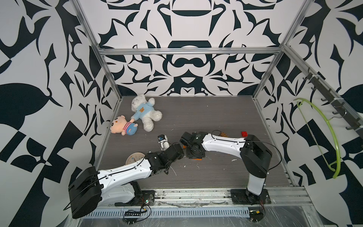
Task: Assemble the number 5 with lego
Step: Assemble the lego brick with the lego brick.
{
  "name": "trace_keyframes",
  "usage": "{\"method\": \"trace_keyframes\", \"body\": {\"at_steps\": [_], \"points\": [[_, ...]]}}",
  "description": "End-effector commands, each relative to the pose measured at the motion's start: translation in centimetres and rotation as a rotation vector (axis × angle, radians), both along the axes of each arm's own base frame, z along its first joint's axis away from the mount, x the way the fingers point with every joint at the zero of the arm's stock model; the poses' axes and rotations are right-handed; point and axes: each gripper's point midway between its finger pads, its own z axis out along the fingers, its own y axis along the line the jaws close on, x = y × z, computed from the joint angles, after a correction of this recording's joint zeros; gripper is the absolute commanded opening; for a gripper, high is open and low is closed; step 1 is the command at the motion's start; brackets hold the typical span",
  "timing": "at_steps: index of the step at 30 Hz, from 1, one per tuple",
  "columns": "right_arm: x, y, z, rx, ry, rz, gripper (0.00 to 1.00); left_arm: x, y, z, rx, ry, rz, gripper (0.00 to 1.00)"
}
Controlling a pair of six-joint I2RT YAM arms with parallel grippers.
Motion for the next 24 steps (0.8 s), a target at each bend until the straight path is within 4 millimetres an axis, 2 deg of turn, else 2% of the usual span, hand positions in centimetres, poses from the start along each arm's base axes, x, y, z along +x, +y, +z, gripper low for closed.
{"method": "trace_keyframes", "body": {"at_steps": [1,6,13,24], "points": [[-0.3,-0.9,-0.5,-0.005,0.008,-0.075,0.31,0.1,-0.3,0.3,0.003,0.000,-0.008,0.99],[-0.2,-1.4,-0.4,-0.021,-0.004,-0.105,0.31,0.1,-0.1,0.4,-0.001,-0.003,-0.003,0.99],[-0.6,-1.4,-1.2,-0.022,0.025,-0.125,0.31,0.1,-0.1,0.3,0.003,-0.001,-0.005,0.99],[-0.8,-1.7,-2.2,-0.074,0.060,-0.048,0.31,-0.2,1.0,0.2,0.001,-0.008,0.024,0.99]]}}
